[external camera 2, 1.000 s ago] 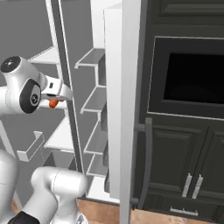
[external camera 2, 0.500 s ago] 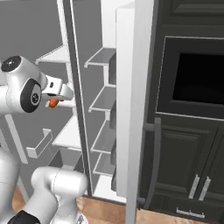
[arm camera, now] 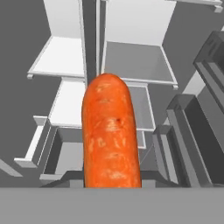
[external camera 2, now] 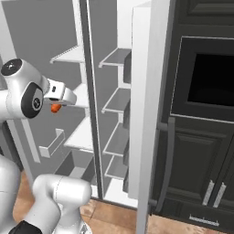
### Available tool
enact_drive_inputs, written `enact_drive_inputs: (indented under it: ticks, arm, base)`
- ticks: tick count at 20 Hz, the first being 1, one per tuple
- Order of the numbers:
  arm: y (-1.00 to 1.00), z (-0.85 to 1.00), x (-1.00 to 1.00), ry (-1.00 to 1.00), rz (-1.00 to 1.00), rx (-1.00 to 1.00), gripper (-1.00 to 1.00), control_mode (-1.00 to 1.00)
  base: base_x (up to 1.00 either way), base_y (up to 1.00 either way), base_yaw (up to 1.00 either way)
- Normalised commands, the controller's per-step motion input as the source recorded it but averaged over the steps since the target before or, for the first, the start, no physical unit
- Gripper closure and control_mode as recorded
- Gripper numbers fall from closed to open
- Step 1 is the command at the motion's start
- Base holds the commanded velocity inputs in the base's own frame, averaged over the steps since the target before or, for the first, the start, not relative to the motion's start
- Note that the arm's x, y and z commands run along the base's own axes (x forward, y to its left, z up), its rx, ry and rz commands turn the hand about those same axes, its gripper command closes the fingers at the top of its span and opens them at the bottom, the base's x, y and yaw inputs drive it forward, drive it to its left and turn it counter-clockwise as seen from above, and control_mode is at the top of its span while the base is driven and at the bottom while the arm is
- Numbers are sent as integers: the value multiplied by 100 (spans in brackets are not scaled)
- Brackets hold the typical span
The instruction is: Take the lime and carrot from the fridge shelf and place them in the freezer drawer to begin freezing them.
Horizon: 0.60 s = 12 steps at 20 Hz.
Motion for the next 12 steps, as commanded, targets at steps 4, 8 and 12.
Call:
enact_drive_inputs:
  ticks: [4,8,12]
  arm:
    - [0,0,0,0,0,0,100,100]
    - [0,-45,0,8,13,11,100,-100]
    - [0,-66,0,10,16,11,100,-100]
  base:
    - [-2,13,12]
    - [0,0,0]
    - [0,0,0]
